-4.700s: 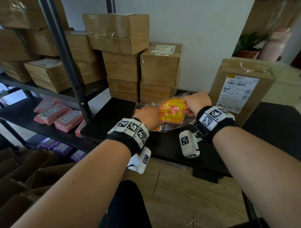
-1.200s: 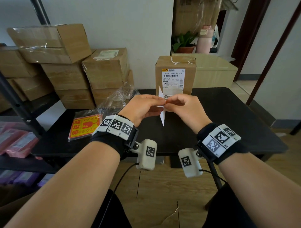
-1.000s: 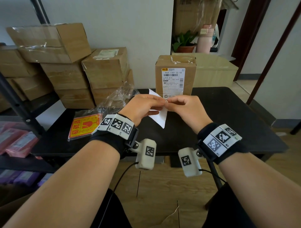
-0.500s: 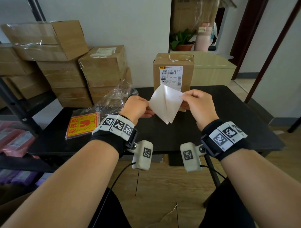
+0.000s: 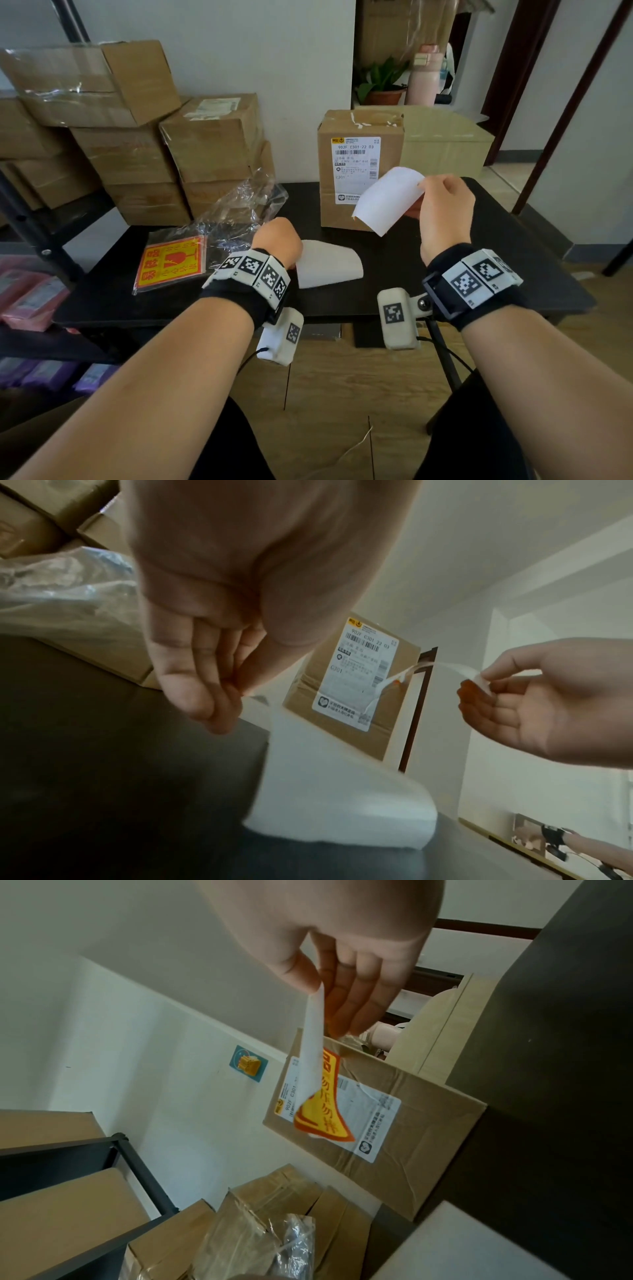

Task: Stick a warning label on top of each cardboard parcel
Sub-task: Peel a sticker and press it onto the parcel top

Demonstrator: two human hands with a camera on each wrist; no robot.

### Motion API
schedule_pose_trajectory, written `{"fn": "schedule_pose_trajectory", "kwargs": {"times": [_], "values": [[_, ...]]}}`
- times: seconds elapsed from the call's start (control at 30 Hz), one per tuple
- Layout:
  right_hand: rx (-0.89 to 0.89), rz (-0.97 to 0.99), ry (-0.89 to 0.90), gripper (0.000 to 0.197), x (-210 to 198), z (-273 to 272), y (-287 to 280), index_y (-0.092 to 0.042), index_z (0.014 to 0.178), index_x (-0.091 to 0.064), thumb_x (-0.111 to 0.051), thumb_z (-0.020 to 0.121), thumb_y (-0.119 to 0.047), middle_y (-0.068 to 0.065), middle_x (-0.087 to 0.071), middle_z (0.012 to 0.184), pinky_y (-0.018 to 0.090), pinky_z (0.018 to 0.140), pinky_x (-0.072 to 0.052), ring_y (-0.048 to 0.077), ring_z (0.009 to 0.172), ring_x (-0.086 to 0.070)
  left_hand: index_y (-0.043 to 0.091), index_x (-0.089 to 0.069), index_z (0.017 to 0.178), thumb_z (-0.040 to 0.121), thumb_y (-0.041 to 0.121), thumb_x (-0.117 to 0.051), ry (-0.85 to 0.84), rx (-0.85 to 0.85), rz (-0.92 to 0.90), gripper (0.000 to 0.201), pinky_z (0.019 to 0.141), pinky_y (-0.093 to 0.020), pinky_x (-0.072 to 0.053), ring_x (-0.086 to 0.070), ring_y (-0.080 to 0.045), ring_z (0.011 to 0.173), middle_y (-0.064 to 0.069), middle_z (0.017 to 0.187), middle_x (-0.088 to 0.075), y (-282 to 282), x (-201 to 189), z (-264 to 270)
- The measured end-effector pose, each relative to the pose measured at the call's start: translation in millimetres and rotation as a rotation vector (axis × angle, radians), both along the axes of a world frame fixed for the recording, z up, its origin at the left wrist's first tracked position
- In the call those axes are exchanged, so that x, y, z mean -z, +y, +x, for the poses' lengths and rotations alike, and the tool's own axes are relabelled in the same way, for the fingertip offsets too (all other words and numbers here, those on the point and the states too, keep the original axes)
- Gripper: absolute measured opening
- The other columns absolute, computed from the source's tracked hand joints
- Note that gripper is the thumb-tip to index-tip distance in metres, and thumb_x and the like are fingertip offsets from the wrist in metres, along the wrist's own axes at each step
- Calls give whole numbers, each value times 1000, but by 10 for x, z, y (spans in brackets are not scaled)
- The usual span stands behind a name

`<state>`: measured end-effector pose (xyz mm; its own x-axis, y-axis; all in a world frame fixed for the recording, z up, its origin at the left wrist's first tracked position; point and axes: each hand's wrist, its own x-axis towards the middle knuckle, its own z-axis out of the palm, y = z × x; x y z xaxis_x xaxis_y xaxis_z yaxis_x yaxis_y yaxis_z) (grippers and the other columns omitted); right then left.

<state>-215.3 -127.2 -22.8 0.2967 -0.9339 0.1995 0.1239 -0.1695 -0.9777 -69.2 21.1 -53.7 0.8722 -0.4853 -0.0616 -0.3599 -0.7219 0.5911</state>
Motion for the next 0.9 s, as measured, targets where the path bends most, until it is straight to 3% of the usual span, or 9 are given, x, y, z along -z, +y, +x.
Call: {"fn": "schedule_pose_trajectory", "kwargs": {"times": [0.2, 0.37, 0.5, 0.67, 0.8, 0.9], "values": [[-41, -36, 23, 8, -18, -4, 27, -16, 90, -55, -48, 94, -16, -3, -58, 91, 27, 71, -57, 13, 86, -62, -2, -66, 110, 92, 6, -45, -88, 67, 29, 29, 83, -44, -57, -68, -34, 95, -19, 106, -69, -23, -7, -23], [-55, -37, 40, 14, -14, 24, 59, -20, 80, -56, -51, 92, -15, 4, -63, 94, 25, 66, -56, 18, 88, -66, 13, -66, 120, 95, 8, -45, -259, 157, -89, 33, 95, -34, -50, -62, -24, 111, -7, 122, -66, -29, -122, -78], [-93, -39, 54, 17, -17, 36, 87, -19, 78, -59, -53, 94, -14, 6, -66, 91, 27, 68, -58, 15, 77, -67, 18, -71, 109, 92, 12, -52, -336, 229, -265, 26, 83, -22, -46, -64, -14, 99, 2, 108, -70, -48, -252, -166], [-135, -50, 53, 18, -40, 62, 138, -18, 78, -63, -55, 93, -12, 4, -68, 82, 29, 70, -58, 15, 73, -66, 24, -70, 95, 83, 20, -65, -287, 281, -370, 13, 77, -24, -52, -62, -7, 86, 11, 91, -67, -84, -396, -288], [-153, -63, 41, 12, -75, 86, 162, -11, 85, -68, -57, 90, -9, 10, -71, 85, 27, 67, -58, 15, 70, -66, 23, -67, 95, 72, 38, -78, -314, 354, -369, 30, 71, -22, -47, -57, -5, 83, 12, 90, -63, -119, -431, -364], [-185, -85, 49, 12, -112, 108, 194, -8, 90, -70, -58, 89, -9, 13, -72, 85, 30, 70, -57, 18, 71, -67, 23, -63, 93, 65, 51, -78, -404, 371, -329, 43, 74, -28, -47, -55, -9, 85, 10, 92, -60, -163, -410, -395]]}}
